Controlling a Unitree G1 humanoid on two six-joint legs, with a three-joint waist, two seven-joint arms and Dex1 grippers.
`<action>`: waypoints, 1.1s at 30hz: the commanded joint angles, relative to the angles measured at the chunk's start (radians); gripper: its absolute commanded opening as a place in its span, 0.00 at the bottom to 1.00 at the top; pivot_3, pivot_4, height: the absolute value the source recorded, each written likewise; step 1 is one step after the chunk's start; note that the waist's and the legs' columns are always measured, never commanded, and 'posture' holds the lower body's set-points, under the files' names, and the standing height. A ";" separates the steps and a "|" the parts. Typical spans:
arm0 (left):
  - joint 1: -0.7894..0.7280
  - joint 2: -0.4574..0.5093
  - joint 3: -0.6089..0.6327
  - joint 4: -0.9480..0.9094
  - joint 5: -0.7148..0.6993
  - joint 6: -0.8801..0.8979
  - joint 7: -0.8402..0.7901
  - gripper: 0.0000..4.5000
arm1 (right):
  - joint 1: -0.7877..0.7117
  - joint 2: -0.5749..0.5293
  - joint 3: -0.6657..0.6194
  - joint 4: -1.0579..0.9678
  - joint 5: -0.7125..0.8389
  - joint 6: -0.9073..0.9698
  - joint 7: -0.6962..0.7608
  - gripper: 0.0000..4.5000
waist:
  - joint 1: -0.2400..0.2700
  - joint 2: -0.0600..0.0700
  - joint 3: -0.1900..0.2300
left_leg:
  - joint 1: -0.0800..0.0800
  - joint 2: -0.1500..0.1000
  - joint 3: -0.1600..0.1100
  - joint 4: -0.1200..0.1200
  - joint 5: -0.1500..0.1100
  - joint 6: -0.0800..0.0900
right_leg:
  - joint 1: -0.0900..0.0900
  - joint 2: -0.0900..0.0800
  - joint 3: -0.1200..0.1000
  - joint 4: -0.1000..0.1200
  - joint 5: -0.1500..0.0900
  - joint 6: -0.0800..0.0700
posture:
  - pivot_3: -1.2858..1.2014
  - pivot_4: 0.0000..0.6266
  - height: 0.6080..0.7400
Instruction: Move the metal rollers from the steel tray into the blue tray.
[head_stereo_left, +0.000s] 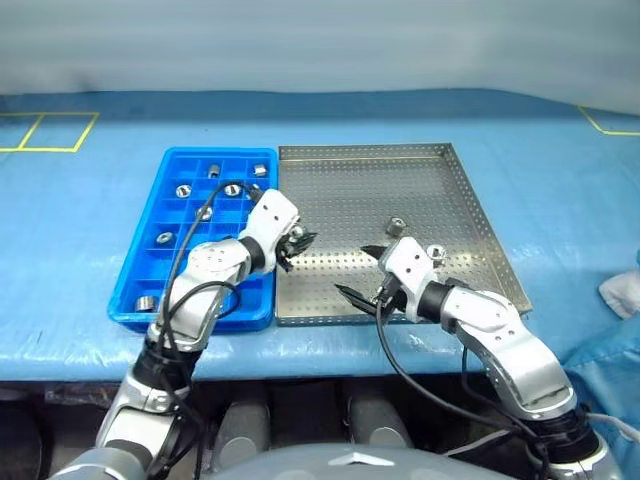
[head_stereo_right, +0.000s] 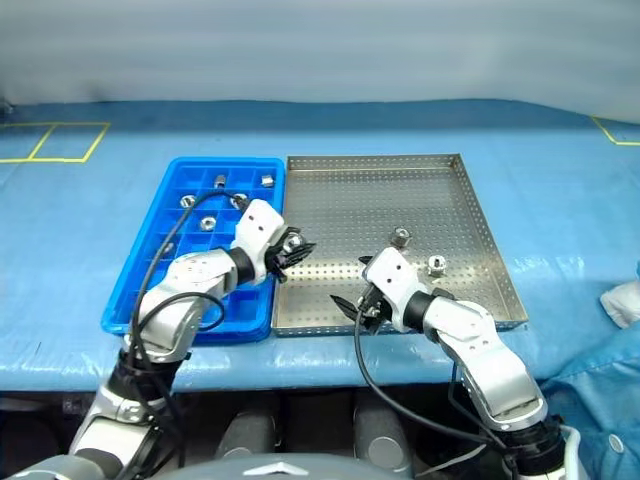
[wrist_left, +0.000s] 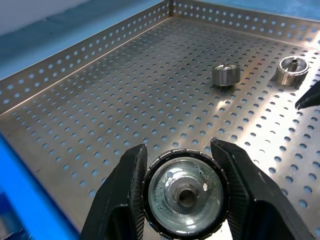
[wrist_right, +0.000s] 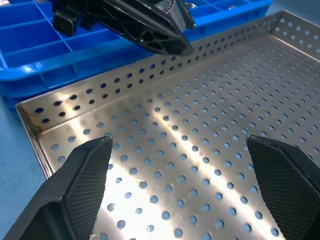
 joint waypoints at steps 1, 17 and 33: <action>0.053 0.010 0.094 -0.123 0.019 0.067 0.088 0.38 | -0.037 0.011 0.016 0.019 0.006 -0.036 0.026 1.00 | 0.014 0.000 0.000 | 0.000 0.000 0.000 0.000 0.000 0.000 | 0.000 0.000 0.000 0.000 0.000 0.000 | 0.57 0.24 1.00; 0.143 -0.001 0.181 -0.154 0.092 0.184 0.310 0.38 | -0.079 0.022 0.040 0.078 -0.004 -0.063 0.053 1.00 | 0.088 -0.001 0.000 | 0.000 0.000 -0.002 0.000 0.000 0.000 | 0.001 0.000 -0.003 -0.001 0.000 -0.001 | 0.60 0.24 1.00; 0.090 -0.043 0.180 -0.091 0.078 0.134 0.340 0.80 | -0.058 0.020 0.020 0.073 -0.022 -0.064 0.010 1.00 | 0.089 -0.001 0.000 | 0.000 0.000 -0.002 0.000 0.000 0.000 | 0.001 -0.001 -0.003 -0.001 -0.001 -0.001 | 0.59 0.24 1.00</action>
